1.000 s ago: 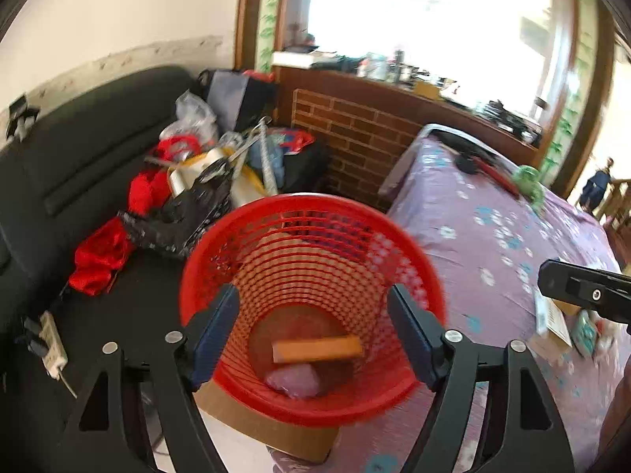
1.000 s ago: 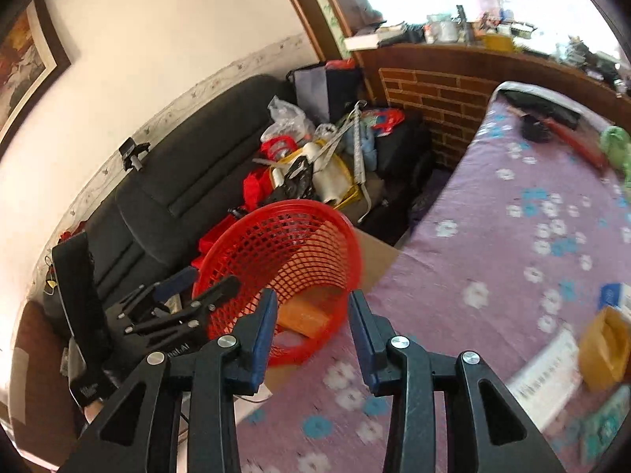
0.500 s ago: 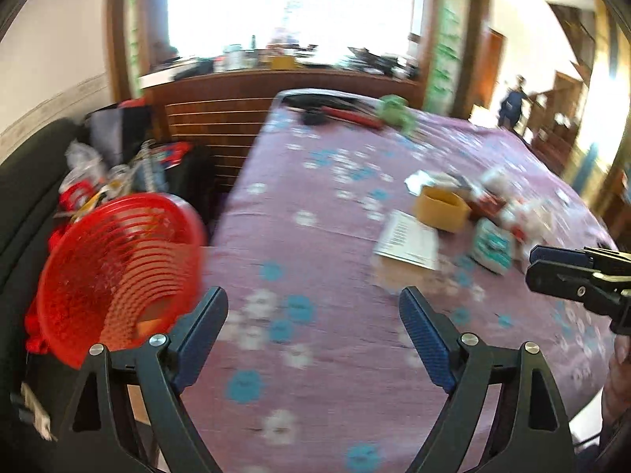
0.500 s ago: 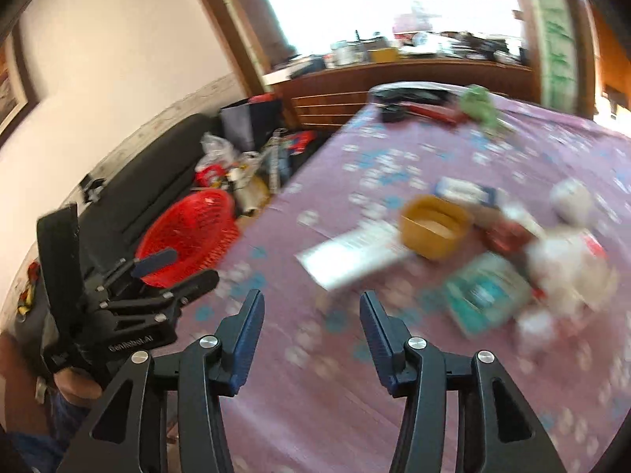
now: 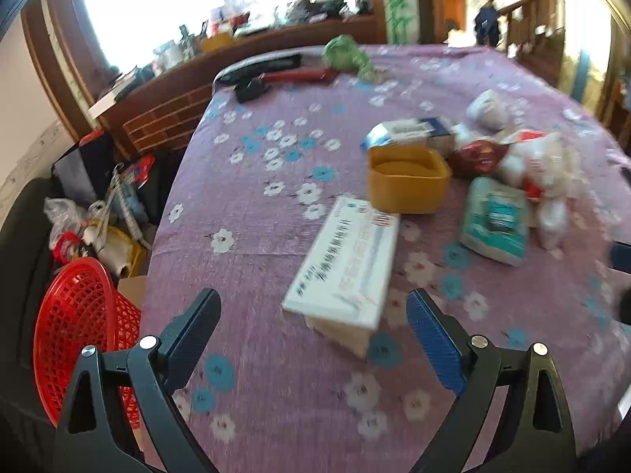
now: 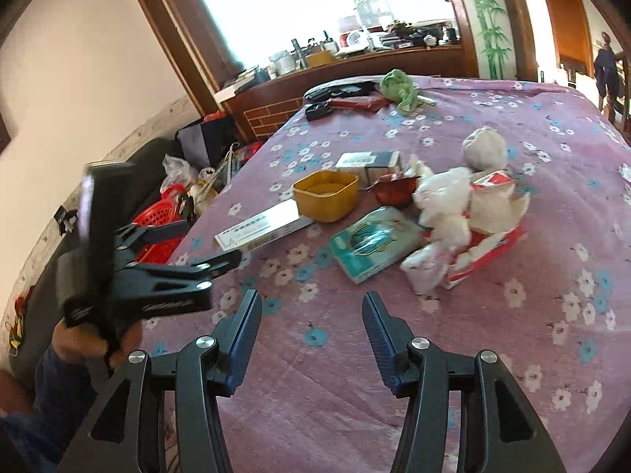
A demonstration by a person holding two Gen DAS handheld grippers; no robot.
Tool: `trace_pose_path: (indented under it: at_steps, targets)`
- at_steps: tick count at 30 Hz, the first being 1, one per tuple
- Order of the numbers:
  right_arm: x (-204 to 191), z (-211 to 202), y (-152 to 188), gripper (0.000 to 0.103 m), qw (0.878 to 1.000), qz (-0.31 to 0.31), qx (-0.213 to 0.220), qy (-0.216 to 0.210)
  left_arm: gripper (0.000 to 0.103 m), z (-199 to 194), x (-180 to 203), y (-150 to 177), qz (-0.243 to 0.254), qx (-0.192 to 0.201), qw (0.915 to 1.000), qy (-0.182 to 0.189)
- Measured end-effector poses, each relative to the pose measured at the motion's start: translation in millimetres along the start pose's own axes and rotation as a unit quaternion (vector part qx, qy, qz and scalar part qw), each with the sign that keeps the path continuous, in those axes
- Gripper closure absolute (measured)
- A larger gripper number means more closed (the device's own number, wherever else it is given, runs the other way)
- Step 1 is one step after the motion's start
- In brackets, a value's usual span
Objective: Collect trash
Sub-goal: 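Move both grippers back over the table, then grasp the white medicine box with the left gripper while the right grasps the white plastic bag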
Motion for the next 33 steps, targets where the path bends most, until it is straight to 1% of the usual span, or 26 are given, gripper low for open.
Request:
trace_pose_path:
  at_steps: [2, 3, 4, 5, 7, 9, 10, 11, 12, 14, 17, 19, 21, 23, 25, 28, 29, 30, 33]
  targets:
    - [8, -6, 0, 0.045, 1.0, 0.007, 0.005, 0.005, 0.009, 14, 3, -3, 0.005, -0.012, 0.9999, -0.004]
    - [13, -8, 0, 0.045, 1.0, 0.01, 0.007, 0.009, 0.009, 19, 1, -5, 0.002, -0.014, 0.9998, -0.014]
    - [18, -10, 0, 0.045, 1.0, 0.013, 0.009, 0.014, 0.009, 23, 2, -7, -0.001, -0.013, 0.9998, -0.015]
    - [23, -13, 0, 0.045, 1.0, 0.015, 0.011, 0.018, 0.009, 27, 4, -8, -0.001, -0.014, 0.9999, -0.009]
    - [34, -15, -2, 0.045, 0.999, 0.017, 0.012, 0.032, 0.01, 34, 7, -9, -0.006, -0.017, 0.9998, -0.01]
    - [45, -16, -3, 0.045, 0.999, 0.021, 0.014, 0.043, 0.025, 38, 11, -10, -0.01, -0.014, 0.9998, -0.007]
    - [48, -16, -4, 0.045, 0.999, 0.022, 0.014, 0.047, 0.036, 40, 12, -10, -0.014, -0.019, 0.9997, -0.004]
    - [53, -15, -6, 0.045, 0.998, 0.023, 0.013, 0.052, 0.044, 41, 14, -9, -0.019, -0.019, 0.9996, 0.002]
    - [56, -14, -7, 0.045, 0.998, 0.024, 0.012, 0.058, 0.049, 41, 16, -10, -0.022, -0.017, 0.9996, 0.007]
    - [63, -10, -10, 0.045, 0.997, 0.024, 0.009, 0.067, 0.053, 38, 17, -9, -0.023, -0.01, 0.9997, 0.003]
    - [67, -1, -17, 0.045, 0.997, 0.01, 0.001, 0.083, 0.054, 29, 20, -5, -0.033, -0.003, 0.9992, 0.023]
    - [67, 6, -24, 0.045, 0.996, -0.005, -0.001, 0.088, 0.055, 22, 19, -3, -0.041, 0.004, 0.9987, 0.029]
    - [69, 15, -31, 0.045, 0.995, -0.02, -0.008, 0.1, 0.055, 12, 19, -1, -0.053, 0.011, 0.9975, 0.045]
    - [73, 26, -34, 0.045, 0.993, -0.034, -0.02, 0.114, 0.055, 1, 18, 2, -0.064, 0.019, 0.996, 0.06]
    - [81, 39, -33, 0.046, 0.989, -0.04, -0.041, 0.136, 0.055, -10, 18, 5, -0.068, 0.03, 0.9948, 0.07]
    - [88, 52, -29, 0.056, 0.982, -0.055, -0.061, 0.167, 0.055, -20, 20, 12, -0.069, 0.035, 0.994, 0.078]
    - [88, 54, -26, 0.067, 0.981, -0.059, -0.066, 0.171, 0.055, -22, 21, 15, -0.069, 0.033, 0.9938, 0.081]
    - [89, 56, -25, 0.072, 0.981, -0.06, -0.068, 0.172, 0.055, -23, 22, 17, -0.066, 0.03, 0.9939, 0.083]
    - [84, 48, -24, 0.072, 0.982, -0.063, -0.056, 0.17, 0.055, -20, 25, 25, -0.06, 0.02, 0.9947, 0.081]
Point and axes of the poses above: each gripper's, at about its wrist camera, not at the fingertips, and z roughly the way its jaws point, x to its right, y to its underside, the point moved 9 cm from there along z, roughly the way its jaws point, and after that the axes turned 9 degrees about -z, right-handed, at the moved point
